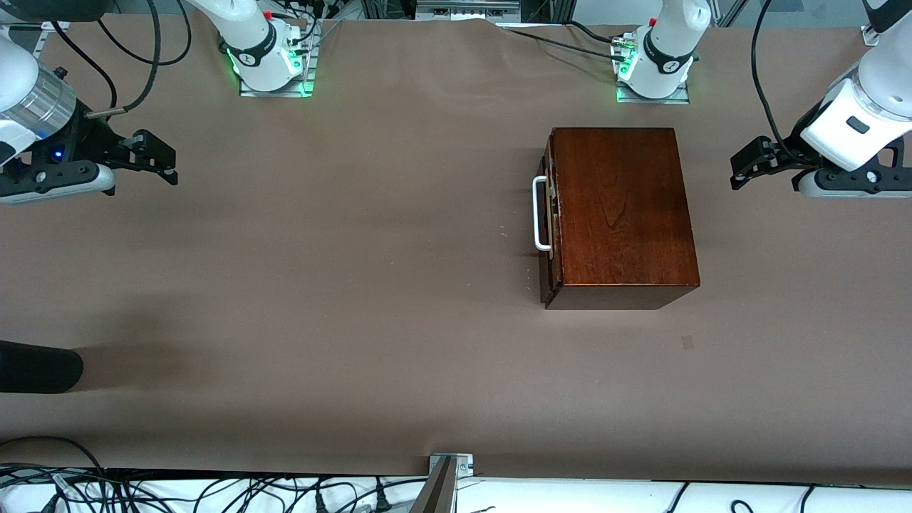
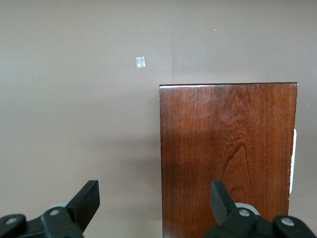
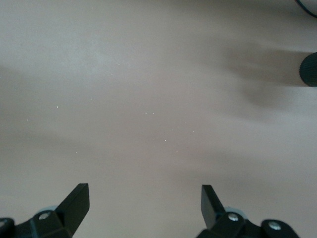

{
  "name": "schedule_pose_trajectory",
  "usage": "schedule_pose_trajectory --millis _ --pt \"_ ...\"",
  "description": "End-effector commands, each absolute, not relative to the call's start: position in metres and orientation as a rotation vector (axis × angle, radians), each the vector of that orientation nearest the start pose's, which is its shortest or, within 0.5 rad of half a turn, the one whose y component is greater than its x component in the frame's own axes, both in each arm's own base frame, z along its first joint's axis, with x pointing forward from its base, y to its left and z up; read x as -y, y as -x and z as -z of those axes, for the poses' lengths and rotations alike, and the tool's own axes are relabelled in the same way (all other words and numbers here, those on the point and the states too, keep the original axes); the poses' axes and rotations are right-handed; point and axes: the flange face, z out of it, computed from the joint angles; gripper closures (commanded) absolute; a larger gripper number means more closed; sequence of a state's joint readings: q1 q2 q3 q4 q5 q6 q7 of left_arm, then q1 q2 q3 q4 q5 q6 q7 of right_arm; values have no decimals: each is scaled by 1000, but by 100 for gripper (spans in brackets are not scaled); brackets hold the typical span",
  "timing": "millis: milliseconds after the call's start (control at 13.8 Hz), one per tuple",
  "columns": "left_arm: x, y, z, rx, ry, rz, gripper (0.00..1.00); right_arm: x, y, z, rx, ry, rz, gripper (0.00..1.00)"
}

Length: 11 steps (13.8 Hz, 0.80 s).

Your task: Open drawer, take yellow block, close drawer

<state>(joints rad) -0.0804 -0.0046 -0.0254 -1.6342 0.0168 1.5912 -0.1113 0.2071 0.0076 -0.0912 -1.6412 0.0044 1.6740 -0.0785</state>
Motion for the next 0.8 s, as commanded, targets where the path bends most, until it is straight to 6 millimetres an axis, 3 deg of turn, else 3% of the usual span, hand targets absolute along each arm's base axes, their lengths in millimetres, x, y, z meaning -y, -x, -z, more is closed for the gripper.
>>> schedule_pose_trajectory --millis 0,290,435,725 --pt "55 -552 -603 6 3111 -60 0 -67 -563 -601 285 3132 49 0" --pt "60 -550 -602 14 3110 -76 0 -67 -563 -600 285 3132 46 0" --pt "60 -539 -600 8 3099 -216 0 -67 -563 -601 285 3132 49 0" --pt "78 -536 -594 -35 3160 -325 0 -67 -563 -601 285 3132 48 0"
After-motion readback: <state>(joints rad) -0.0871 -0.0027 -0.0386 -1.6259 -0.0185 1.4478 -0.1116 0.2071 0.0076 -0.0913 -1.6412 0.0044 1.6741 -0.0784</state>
